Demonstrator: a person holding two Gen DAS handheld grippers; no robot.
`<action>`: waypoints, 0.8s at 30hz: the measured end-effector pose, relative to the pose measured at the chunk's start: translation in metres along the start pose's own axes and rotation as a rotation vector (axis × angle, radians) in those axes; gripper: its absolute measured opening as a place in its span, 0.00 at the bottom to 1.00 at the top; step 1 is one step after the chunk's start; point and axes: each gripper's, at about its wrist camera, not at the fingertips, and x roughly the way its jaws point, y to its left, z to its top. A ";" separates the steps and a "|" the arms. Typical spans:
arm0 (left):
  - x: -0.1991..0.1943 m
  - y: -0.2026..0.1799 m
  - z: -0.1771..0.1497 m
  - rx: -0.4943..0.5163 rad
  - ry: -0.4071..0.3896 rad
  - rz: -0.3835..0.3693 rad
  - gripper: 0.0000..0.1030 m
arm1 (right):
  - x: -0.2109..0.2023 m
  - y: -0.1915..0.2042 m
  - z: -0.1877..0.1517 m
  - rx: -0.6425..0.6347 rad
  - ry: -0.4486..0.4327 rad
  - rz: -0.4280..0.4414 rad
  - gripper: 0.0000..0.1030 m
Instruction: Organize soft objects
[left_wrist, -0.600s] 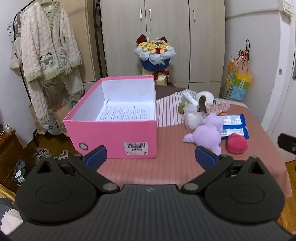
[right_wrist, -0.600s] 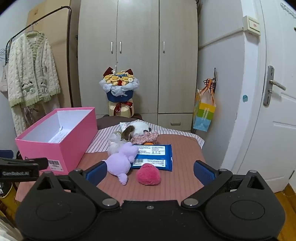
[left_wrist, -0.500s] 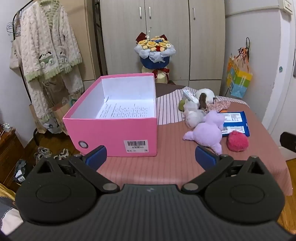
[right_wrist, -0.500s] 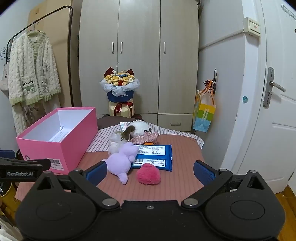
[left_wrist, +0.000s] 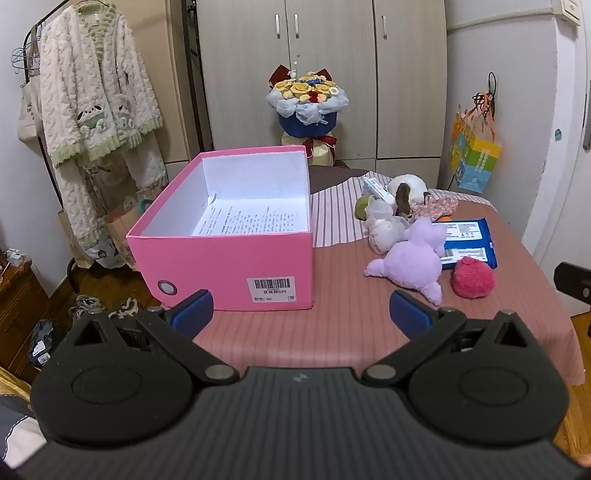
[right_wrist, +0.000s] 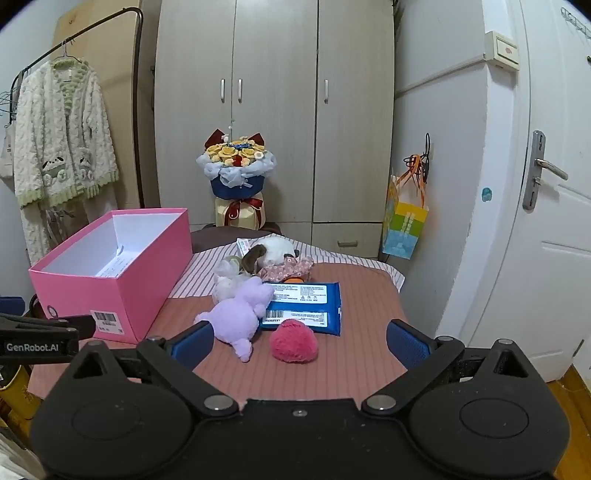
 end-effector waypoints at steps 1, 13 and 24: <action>0.000 0.000 0.000 0.001 -0.004 -0.002 1.00 | 0.001 0.000 0.000 0.000 0.002 0.001 0.98; 0.005 0.001 -0.001 -0.013 -0.010 -0.034 1.00 | 0.004 -0.002 -0.002 -0.004 0.011 -0.002 0.98; 0.006 0.002 -0.002 -0.010 -0.009 -0.041 1.00 | 0.010 -0.002 -0.004 -0.012 0.021 -0.009 0.98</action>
